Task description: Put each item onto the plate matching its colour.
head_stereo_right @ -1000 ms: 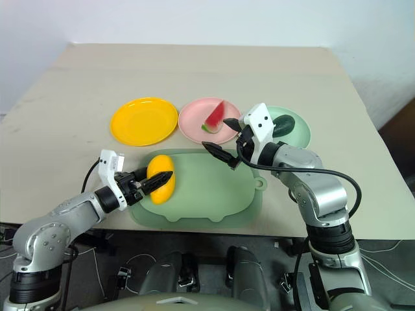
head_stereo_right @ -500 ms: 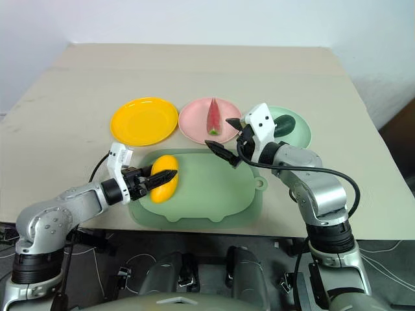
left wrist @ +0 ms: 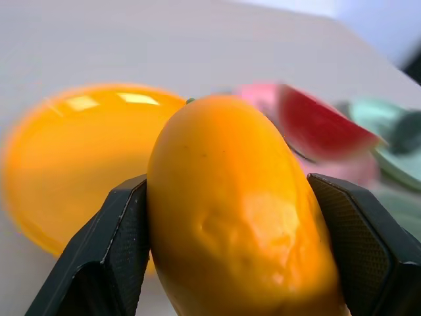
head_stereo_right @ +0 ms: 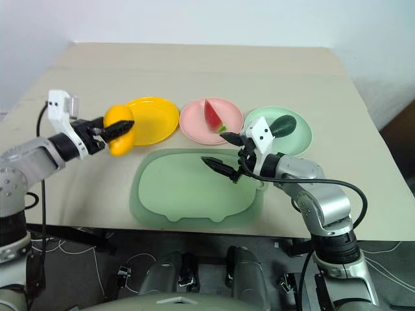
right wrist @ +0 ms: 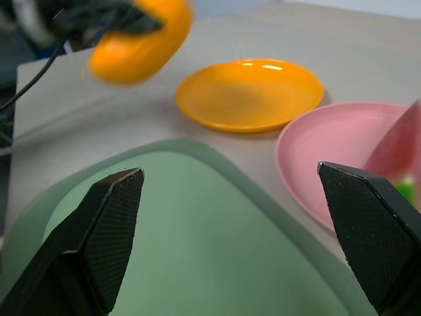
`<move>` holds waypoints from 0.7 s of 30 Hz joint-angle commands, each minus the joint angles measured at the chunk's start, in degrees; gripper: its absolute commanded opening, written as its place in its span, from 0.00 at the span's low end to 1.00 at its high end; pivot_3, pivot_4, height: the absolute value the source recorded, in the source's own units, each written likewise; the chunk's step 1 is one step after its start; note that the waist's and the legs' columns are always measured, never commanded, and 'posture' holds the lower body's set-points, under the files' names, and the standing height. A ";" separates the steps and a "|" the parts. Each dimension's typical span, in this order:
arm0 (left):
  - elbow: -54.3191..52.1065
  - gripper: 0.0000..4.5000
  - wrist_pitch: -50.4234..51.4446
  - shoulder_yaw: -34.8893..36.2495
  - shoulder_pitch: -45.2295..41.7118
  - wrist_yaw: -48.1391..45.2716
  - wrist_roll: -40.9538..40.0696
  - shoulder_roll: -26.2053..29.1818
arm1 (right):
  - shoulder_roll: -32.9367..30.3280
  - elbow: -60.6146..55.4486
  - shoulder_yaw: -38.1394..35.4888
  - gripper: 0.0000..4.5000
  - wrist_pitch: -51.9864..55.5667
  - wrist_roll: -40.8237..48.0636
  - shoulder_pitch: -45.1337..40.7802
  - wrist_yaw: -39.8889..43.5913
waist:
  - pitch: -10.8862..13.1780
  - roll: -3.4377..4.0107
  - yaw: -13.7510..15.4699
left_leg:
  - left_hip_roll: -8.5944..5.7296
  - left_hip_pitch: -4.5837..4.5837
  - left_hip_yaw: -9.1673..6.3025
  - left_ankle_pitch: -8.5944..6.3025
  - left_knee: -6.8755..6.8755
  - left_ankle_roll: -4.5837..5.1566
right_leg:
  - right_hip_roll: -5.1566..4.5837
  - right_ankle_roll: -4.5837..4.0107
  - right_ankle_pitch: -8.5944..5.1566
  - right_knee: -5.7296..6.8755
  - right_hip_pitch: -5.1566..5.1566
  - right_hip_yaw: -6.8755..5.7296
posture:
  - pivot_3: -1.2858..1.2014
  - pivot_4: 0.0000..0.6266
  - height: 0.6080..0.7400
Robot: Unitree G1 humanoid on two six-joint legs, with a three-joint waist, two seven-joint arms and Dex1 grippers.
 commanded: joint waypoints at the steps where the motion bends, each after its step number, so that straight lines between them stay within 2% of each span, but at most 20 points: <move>1: 6.45 0.74 -5.90 -3.02 -5.70 -1.77 6.47 0.36 | -0.63 -1.49 0.71 1.00 -2.04 -0.78 -0.34 0.37 | 0.00 0.00 0.00 | 0.00 -0.01 0.00 0.00 -0.01 0.00 | 0.00 -0.02 0.02 0.00 -0.01 0.00 | 0.52 0.24 0.67; 4: 13.74 0.74 -10.07 -7.96 -9.29 -4.16 12.46 -0.44 | -0.62 -0.79 1.23 1.00 -2.82 -1.53 -0.67 0.35 | 0.00 0.00 -0.02 | 0.00 -0.01 0.00 0.00 -0.01 0.00 | 0.01 -0.02 0.02 0.02 -0.01 -0.01 | 0.52 0.24 0.67; 11: 40.66 0.74 -23.79 -16.39 -19.62 -8.67 25.85 -7.77 | -0.34 1.23 1.78 1.00 -4.31 -3.28 -1.72 -0.19 | 0.02 -0.03 -0.06 | 0.00 -0.05 0.02 0.01 0.00 0.00 | 0.00 -0.01 0.03 0.03 -0.04 -0.03 | 0.52 0.24 0.67; 18: 59.26 0.74 -39.54 -16.29 -26.12 -10.42 32.77 -11.72 | -0.31 0.91 2.45 1.00 -4.16 -4.14 -2.36 -0.28 | 0.02 -0.05 -0.25 | 0.01 -0.12 0.02 0.02 0.02 0.02 | -0.01 -0.01 0.03 0.15 -0.19 -0.04 | 0.52 0.24 0.67; 21: 62.52 0.96 -43.47 -15.88 -27.09 -10.90 34.36 -11.88 | -0.15 0.76 2.51 1.00 -3.78 -4.36 -2.83 -0.51 | 0.02 -0.05 -0.43 | 0.02 -0.12 0.02 0.02 0.07 0.02 | -0.01 -0.01 0.03 0.20 -0.19 -0.04 | 0.52 0.24 0.67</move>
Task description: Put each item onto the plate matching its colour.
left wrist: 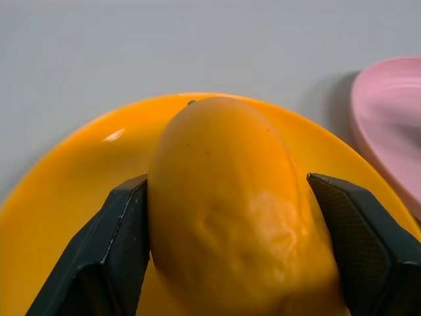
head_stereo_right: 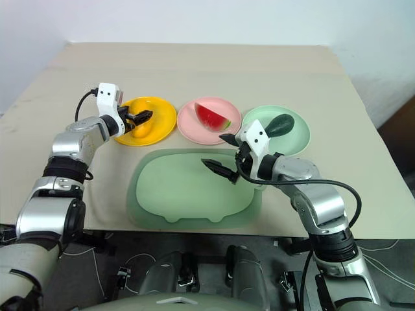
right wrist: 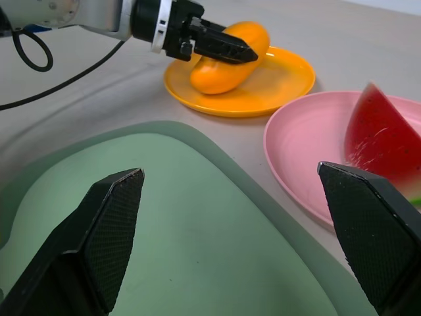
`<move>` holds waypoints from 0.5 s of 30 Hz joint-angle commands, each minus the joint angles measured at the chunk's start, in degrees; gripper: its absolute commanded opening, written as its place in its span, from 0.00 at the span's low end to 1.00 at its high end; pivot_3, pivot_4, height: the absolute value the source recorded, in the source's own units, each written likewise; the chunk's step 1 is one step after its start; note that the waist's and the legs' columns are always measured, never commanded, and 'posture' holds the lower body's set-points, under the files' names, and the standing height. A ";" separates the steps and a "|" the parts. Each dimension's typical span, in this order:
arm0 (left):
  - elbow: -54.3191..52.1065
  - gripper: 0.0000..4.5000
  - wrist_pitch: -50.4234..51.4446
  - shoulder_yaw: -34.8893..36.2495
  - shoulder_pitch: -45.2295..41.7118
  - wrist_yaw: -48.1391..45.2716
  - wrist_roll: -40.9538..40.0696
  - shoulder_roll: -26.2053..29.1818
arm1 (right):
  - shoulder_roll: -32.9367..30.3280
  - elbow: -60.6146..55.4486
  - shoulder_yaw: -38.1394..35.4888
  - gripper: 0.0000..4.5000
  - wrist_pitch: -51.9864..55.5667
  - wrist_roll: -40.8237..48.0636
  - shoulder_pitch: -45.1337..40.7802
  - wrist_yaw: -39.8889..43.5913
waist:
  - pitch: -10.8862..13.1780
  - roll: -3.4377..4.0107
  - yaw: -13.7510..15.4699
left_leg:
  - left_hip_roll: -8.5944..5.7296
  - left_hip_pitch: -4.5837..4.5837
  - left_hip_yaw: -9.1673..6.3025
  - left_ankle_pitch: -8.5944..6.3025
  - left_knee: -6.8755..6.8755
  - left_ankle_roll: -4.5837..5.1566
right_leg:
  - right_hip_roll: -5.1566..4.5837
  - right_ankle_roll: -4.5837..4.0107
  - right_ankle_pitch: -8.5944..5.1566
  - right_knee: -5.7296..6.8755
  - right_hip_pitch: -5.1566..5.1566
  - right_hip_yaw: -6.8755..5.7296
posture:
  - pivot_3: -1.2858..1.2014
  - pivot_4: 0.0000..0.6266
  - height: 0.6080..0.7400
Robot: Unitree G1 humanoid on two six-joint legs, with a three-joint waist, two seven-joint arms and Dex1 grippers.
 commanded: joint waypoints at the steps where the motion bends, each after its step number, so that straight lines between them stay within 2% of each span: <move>1: 2.99 0.99 -4.50 1.66 -1.52 -0.15 2.10 0.34 | 0.11 -1.82 0.02 1.00 -0.20 0.16 -1.84 -0.52 | 0.00 -0.01 -0.04 | 0.00 0.00 0.00 0.00 0.01 0.00 | 0.00 0.00 0.00 0.01 0.00 0.00 | 0.52 0.24 0.67; 5: 1.87 0.99 -6.53 3.74 -1.80 -0.91 1.60 0.90 | 0.19 -2.56 0.05 1.00 0.64 0.53 -2.25 -0.98 | 0.03 -0.05 0.08 | 0.01 -0.11 -0.01 0.00 0.09 0.03 | 0.00 0.00 0.00 0.05 -0.09 0.00 | 0.52 0.24 0.67; 9: -4.50 0.99 -6.76 6.48 -0.47 -2.58 -0.24 1.43 | 0.08 -2.74 -0.05 1.00 0.93 0.73 -2.37 -1.00 | 0.04 -0.07 0.18 | 0.03 -0.17 -0.03 -0.07 0.29 0.14 | -0.01 0.01 0.00 0.11 -0.06 -0.02 | 0.52 0.24 0.67; 12: -14.05 0.99 -5.93 8.80 3.13 -4.48 -2.57 1.87 | 0.16 -3.11 -0.18 1.00 1.19 0.92 -2.29 -1.05 | 0.04 -0.07 0.04 | 0.03 -0.19 -0.03 -0.13 0.43 0.23 | -0.03 0.01 0.01 0.12 -0.01 -0.01 | 0.52 0.24 0.67; 15: -28.02 0.99 -2.07 10.68 10.19 -8.17 -6.46 3.37 | 0.30 -3.73 -0.68 1.00 1.40 1.50 -1.90 -1.08 | 0.05 -0.06 -0.20 | 0.04 -0.17 -0.03 -0.15 0.45 0.25 | -0.04 0.02 0.00 0.12 0.03 -0.01 | 0.52 0.24 0.67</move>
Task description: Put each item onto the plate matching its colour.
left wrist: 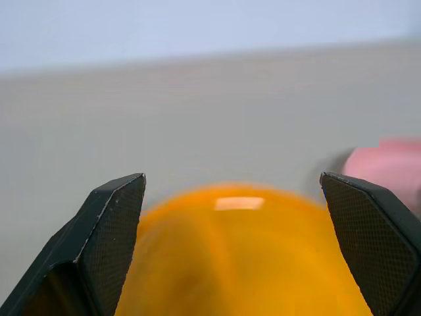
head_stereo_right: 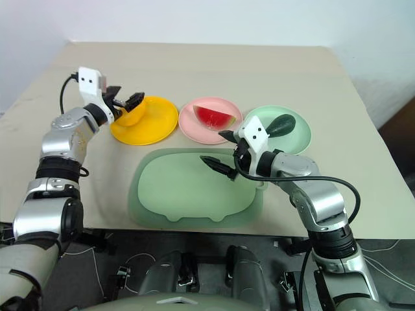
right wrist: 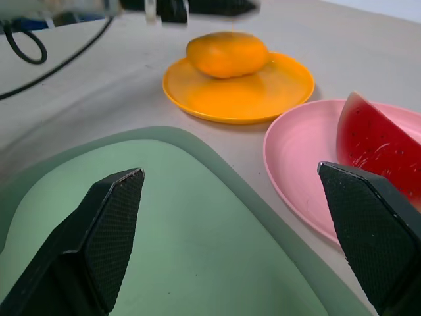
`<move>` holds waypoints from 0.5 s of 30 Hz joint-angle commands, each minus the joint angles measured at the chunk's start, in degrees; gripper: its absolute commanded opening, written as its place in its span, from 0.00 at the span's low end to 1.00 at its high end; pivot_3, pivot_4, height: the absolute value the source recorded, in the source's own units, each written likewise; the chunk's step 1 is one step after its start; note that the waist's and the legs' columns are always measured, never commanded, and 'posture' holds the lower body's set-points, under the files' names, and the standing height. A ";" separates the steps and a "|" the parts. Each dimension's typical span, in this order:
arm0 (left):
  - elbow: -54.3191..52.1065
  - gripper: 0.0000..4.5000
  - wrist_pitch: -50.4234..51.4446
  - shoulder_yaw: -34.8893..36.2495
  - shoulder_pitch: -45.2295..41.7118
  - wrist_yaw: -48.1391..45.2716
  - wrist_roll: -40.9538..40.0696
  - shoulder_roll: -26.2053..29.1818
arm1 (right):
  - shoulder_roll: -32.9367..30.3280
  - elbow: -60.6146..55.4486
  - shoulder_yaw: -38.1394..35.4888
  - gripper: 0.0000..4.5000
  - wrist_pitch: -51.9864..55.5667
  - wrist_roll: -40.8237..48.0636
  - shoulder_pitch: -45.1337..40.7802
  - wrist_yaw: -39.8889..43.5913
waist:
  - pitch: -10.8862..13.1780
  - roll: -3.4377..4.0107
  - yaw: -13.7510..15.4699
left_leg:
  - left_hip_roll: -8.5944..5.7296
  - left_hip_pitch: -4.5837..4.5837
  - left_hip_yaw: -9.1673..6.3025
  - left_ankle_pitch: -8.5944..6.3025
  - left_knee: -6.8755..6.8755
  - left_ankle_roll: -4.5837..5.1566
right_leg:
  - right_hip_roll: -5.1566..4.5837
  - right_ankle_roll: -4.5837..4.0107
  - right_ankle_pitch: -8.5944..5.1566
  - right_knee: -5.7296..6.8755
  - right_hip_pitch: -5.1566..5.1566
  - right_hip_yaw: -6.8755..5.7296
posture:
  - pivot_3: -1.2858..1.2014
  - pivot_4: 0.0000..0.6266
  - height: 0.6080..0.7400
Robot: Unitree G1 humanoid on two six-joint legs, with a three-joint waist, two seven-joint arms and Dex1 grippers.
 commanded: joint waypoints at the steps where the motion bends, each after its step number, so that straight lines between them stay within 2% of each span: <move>1: -16.92 0.99 3.86 3.15 7.57 -5.31 -5.69 3.10 | 0.12 -3.19 -1.28 1.00 -0.16 1.71 -0.17 -0.12 | 0.00 0.00 -0.27 | 0.01 0.01 0.00 0.00 0.00 0.00 | 0.00 0.00 0.00 0.02 0.00 0.00 | 0.52 0.24 0.67; 6: -32.33 0.99 8.48 7.77 20.59 -11.77 -13.02 7.61 | 0.17 -4.31 -4.03 1.00 0.08 4.78 1.48 -0.05 | 0.01 0.01 -0.06 | 0.05 0.05 0.01 0.00 0.01 -0.02 | 0.05 0.01 -0.01 0.07 0.01 0.00 | 0.52 0.24 0.67; 9: -37.88 0.99 9.04 11.41 28.19 -15.23 -16.62 9.45 | -0.03 -4.54 -6.40 1.00 -0.38 7.14 3.13 0.35 | 0.01 0.01 0.28 | 0.04 0.07 -0.01 -0.02 0.04 -0.02 | 0.02 0.03 -0.05 -0.02 0.10 0.00 | 0.52 0.24 0.67; 15: -46.20 0.99 9.75 14.12 40.83 -20.14 -20.18 11.28 | -2.88 -4.74 -9.24 1.00 -1.88 8.82 8.10 2.98 | 0.01 0.03 0.45 | 0.00 0.08 -0.02 -0.10 0.03 0.09 | -0.06 -0.03 -0.23 -0.26 0.20 0.00 | 0.52 0.24 0.67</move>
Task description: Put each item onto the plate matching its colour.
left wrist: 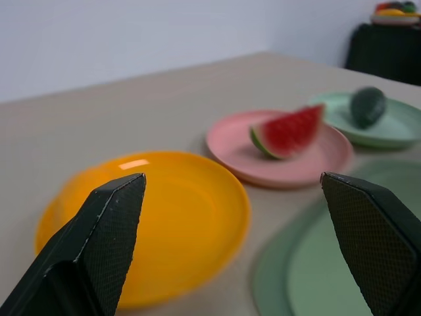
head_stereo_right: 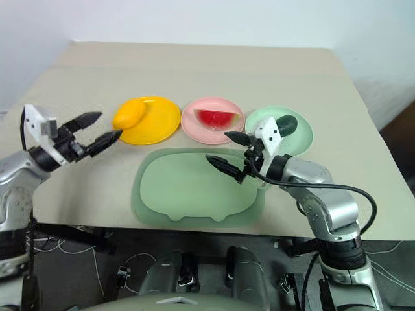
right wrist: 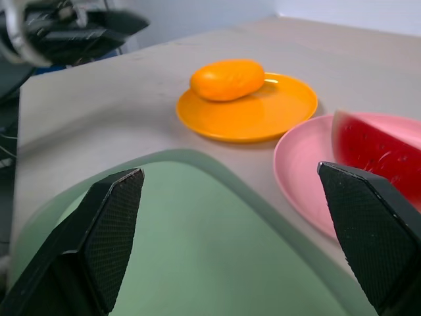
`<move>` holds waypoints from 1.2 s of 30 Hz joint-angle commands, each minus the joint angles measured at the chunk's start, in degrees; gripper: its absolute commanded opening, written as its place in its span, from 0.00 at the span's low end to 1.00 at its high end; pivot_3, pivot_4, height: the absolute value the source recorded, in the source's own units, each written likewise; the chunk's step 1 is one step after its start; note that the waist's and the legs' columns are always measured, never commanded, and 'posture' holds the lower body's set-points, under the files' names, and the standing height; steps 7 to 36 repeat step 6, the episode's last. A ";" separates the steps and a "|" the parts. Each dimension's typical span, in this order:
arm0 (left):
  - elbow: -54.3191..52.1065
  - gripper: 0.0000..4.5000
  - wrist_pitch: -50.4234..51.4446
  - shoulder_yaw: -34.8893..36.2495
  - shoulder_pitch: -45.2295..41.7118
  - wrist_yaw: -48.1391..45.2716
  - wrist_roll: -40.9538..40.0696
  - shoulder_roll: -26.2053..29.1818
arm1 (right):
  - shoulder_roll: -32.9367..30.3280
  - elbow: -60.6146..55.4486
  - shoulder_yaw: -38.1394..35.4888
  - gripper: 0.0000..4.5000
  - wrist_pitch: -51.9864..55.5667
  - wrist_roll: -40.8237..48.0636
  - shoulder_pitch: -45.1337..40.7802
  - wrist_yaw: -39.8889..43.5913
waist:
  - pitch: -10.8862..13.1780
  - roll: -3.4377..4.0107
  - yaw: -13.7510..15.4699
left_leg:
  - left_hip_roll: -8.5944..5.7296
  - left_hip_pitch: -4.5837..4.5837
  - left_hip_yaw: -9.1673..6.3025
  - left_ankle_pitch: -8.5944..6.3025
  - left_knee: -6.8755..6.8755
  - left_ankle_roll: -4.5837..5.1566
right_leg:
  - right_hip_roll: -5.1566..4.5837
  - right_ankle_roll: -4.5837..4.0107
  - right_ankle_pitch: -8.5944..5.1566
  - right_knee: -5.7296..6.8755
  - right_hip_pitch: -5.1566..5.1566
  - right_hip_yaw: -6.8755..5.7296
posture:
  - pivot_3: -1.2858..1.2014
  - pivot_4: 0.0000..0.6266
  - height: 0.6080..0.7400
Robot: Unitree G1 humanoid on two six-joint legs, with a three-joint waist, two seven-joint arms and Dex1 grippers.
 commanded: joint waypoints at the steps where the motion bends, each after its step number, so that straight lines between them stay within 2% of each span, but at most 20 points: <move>1: -5.54 0.99 0.75 2.64 4.04 -1.91 -3.29 0.98 | -1.53 -1.74 -3.02 1.00 -1.62 1.62 1.94 1.19 | 0.00 0.01 -0.13 | 0.00 0.00 0.00 -0.01 -0.02 0.02 | 0.01 0.00 0.00 -0.09 0.01 0.00 | 0.52 0.24 0.67; 6: -7.08 0.99 0.74 1.89 6.47 -1.32 -4.50 -0.20 | -2.32 -1.73 -3.19 1.00 -2.25 1.49 3.37 2.14 | 0.01 0.02 -0.18 | 0.01 0.03 0.00 -0.01 -0.21 0.02 | 0.07 -0.03 0.02 -0.30 0.03 0.01 | 0.52 0.24 0.67; 36: -7.08 0.99 0.74 1.89 6.47 -1.32 -4.50 -0.20 | -2.32 -1.73 -3.19 1.00 -2.25 1.49 3.37 2.14 | 0.01 0.02 -0.18 | 0.01 0.03 0.00 -0.01 -0.21 0.02 | 0.07 -0.03 0.02 -0.30 0.03 0.01 | 0.52 0.24 0.67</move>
